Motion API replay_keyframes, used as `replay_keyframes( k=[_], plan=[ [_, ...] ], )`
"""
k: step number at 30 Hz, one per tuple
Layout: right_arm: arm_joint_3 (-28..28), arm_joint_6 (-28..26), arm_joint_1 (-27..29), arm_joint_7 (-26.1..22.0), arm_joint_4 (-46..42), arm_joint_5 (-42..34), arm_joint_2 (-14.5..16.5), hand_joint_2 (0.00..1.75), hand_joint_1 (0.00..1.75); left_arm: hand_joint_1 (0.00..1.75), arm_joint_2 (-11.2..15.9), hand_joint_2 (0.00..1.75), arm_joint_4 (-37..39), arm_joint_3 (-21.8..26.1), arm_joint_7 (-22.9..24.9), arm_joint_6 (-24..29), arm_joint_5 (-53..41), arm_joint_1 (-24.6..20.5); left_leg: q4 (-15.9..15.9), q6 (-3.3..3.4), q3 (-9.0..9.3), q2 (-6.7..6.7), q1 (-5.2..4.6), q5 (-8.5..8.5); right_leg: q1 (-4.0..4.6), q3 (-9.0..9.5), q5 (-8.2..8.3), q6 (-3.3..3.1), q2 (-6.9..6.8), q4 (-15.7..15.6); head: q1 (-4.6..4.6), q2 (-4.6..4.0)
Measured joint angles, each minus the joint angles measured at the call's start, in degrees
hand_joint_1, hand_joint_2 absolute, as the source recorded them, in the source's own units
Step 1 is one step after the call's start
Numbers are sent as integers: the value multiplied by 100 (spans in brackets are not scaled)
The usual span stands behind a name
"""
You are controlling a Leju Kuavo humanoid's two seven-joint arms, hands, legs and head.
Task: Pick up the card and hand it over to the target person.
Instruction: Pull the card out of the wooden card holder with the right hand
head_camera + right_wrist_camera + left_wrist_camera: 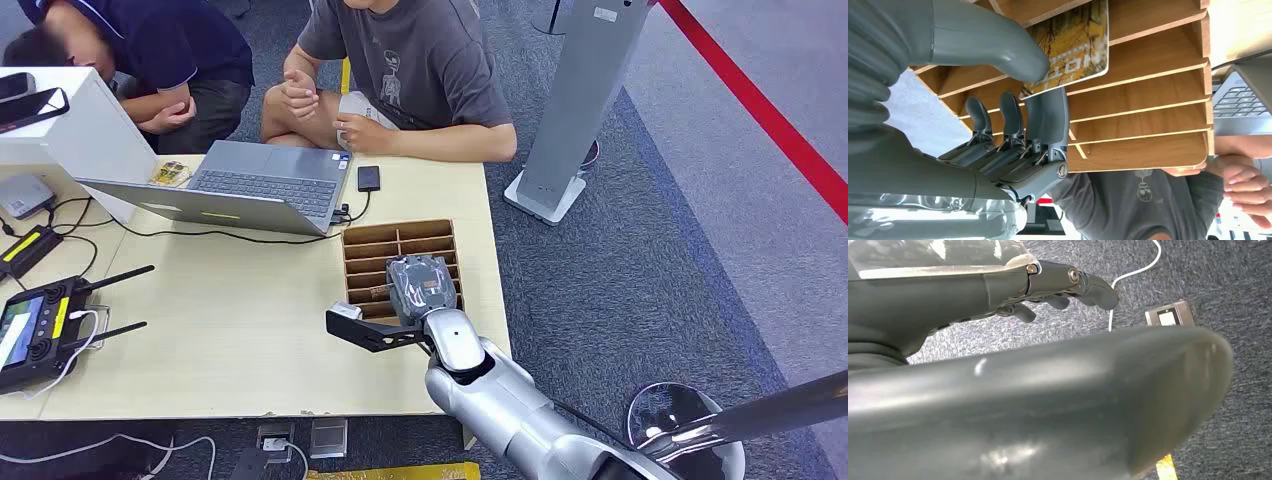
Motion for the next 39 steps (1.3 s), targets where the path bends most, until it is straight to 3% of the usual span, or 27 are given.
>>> replay_keyframes(
  k=[13,24,39],
  plan=[
    [-298,76,64,-163,-196,-345,-44,175,144,0,-4,0,12,33,6,30,35,3,2,0,1,0,-1,-3,-1,1,-3,1,0,2,0,0],
    [-558,353,267,-244,-1209,-965,-486,175,144,0,-3,0,13,113,63,81,105,9,5,1,-4,-8,0,-2,-1,0,-4,2,-8,2,0,0],
    [-1202,145,221,-111,-2884,-1589,-1156,175,140,0,59,0,6,85,-99,0,75,12,11,2,-12,-9,-2,-2,-2,-9,-3,2,-9,8,0,0]
  ],
)
